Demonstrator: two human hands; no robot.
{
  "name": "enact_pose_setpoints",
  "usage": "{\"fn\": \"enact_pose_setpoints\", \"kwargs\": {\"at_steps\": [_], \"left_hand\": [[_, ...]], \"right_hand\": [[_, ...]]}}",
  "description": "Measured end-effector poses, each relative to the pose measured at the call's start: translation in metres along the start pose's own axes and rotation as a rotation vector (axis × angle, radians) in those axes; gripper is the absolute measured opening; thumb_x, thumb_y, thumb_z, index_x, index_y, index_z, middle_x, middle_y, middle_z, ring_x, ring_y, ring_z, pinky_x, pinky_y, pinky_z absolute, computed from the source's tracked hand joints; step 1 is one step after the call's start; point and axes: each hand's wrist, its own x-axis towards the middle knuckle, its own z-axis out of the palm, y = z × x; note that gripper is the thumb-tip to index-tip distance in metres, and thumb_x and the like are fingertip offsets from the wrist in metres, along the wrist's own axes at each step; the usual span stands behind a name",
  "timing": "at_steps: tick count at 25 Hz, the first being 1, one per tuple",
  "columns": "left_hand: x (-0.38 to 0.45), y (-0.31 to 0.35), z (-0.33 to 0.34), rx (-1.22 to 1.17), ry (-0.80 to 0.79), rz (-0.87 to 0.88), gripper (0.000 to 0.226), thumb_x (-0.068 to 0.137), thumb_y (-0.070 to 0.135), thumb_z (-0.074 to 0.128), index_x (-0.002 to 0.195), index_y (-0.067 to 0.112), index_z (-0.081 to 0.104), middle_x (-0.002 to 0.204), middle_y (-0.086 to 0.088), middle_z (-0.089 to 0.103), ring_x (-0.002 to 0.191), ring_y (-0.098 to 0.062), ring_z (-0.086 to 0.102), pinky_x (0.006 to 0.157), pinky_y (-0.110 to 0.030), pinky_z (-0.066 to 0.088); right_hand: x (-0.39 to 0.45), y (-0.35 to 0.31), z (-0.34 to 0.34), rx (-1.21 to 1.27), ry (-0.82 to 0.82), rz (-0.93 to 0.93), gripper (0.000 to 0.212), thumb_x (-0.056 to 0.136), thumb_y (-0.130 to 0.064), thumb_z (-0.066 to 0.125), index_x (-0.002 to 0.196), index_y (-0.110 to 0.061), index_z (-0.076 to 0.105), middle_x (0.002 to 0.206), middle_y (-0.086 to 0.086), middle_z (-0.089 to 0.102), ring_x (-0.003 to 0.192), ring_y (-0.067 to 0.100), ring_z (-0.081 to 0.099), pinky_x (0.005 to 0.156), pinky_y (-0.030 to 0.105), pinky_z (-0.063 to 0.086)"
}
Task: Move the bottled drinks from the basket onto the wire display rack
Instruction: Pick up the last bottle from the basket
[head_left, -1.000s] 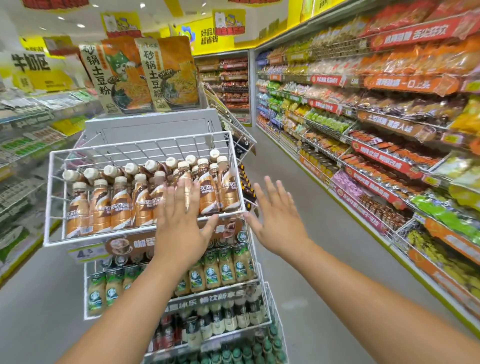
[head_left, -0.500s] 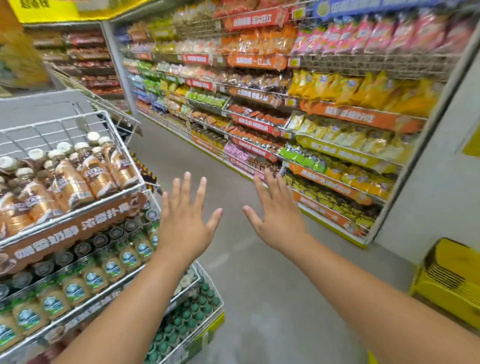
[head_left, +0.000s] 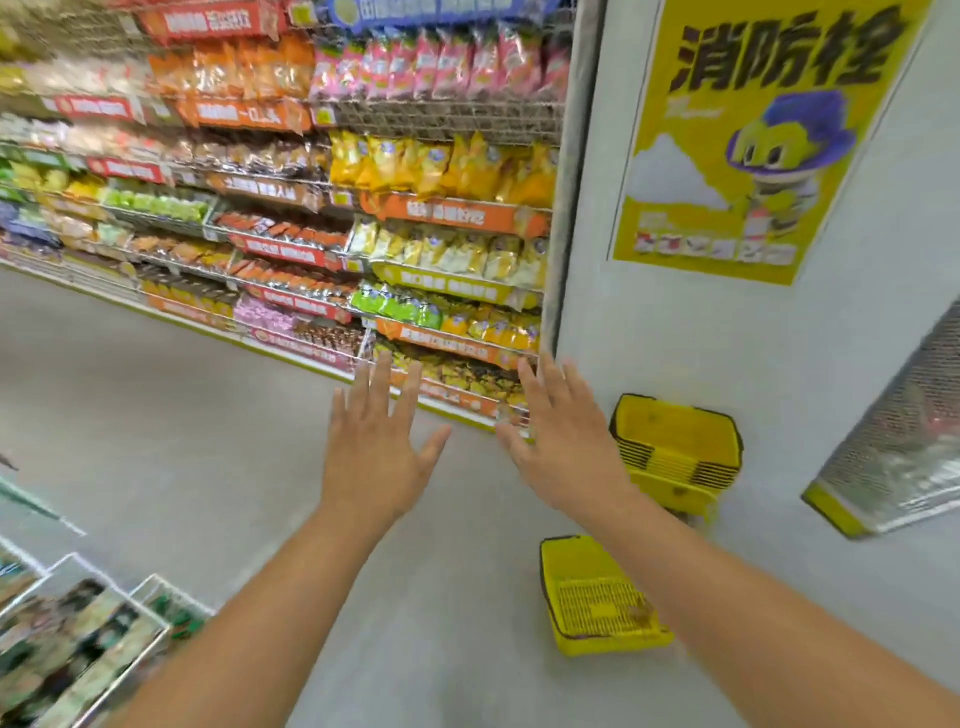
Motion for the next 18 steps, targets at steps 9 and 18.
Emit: {"fn": "enact_pose_setpoints", "kwargs": {"at_steps": [9, 18], "left_hand": [[0.044, 0.223, 0.103, -0.098, -0.069, 0.106, 0.079, 0.095, 0.065, 0.030, 0.161, 0.021, 0.028, 0.170, -0.014, 0.016, 0.155, -0.036, 0.017, 0.121, -0.060, 0.024], [0.091, 0.278, 0.283, -0.132, -0.271, 0.095, 0.077, 0.095, 0.063, 0.032, 0.159, 0.020, 0.032, 0.167, -0.016, 0.023, 0.152, -0.039, 0.024, 0.119, -0.059, 0.029]], "right_hand": [[-0.030, 0.246, -0.001, -0.062, -0.069, 0.110, 0.081, 0.092, -0.062, 0.025, 0.160, -0.018, 0.028, 0.169, 0.011, 0.022, 0.156, 0.037, 0.018, 0.123, 0.054, 0.027], [0.005, 0.378, 0.138, -0.028, -0.263, 0.143, 0.079, 0.096, -0.058, 0.040, 0.162, -0.017, 0.026, 0.171, 0.007, 0.014, 0.158, 0.030, 0.012, 0.125, 0.040, 0.008]]}}
